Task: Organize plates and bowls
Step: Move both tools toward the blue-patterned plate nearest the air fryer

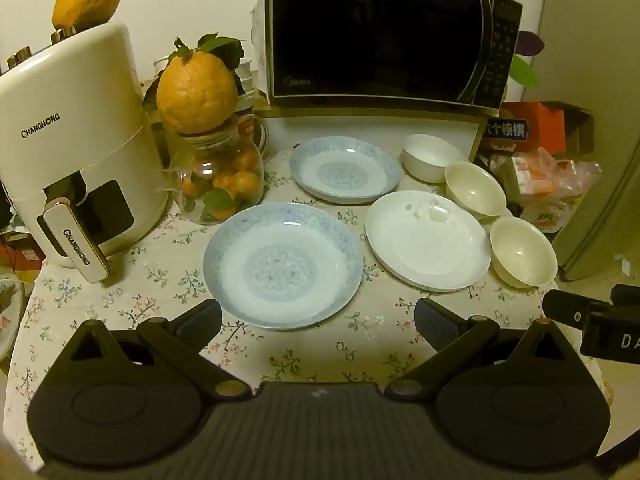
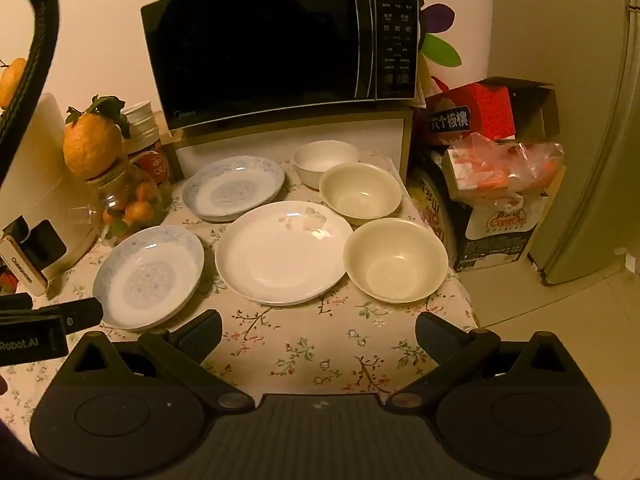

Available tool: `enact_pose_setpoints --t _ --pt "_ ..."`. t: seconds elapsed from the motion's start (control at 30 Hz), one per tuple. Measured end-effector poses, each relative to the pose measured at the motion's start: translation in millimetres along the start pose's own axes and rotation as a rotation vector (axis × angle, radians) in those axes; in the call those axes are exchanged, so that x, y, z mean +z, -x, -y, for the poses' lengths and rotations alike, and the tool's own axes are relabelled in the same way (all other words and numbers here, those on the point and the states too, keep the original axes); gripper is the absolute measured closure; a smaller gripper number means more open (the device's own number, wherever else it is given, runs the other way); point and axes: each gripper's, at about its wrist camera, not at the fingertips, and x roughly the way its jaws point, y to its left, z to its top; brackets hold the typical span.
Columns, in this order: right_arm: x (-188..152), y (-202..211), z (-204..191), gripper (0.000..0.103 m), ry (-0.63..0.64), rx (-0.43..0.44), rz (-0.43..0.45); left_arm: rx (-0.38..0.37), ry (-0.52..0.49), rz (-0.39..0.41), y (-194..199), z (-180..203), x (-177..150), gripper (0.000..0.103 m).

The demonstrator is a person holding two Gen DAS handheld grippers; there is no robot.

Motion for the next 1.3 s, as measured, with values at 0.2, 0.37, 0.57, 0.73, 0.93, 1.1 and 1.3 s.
enact_pose_setpoints --t 0.2,0.37,0.57,0.73,0.93,1.1,1.3 --pt "-1 -1 0 0.002 0.000 -0.011 0.003 -0.004 0.003 0.026 -4 2 -1 0.000" --pt "-1 -3 5 0.002 -0.014 -0.031 -0.003 -0.012 0.006 0.034 -1 4 -2 0.000" --pt "-3 -1 7 0.002 -0.020 -0.030 -0.006 -0.025 0.010 0.062 3 1 -1 0.000" --pt "-3 -2 4 0.002 -0.006 -0.033 0.018 -0.027 0.018 0.069 3 1 0 0.000" --pt "3 -5 0 0.002 0.015 -0.046 0.014 0.005 0.007 0.024 -4 -3 3 0.000" --pt "10 -18 -8 0.002 0.017 -0.017 -0.002 0.033 0.027 0.026 -10 -13 11 0.000" --pt "29 -43 -17 0.004 0.000 0.034 -0.020 0.047 0.057 0.007 -19 -30 22 0.000"
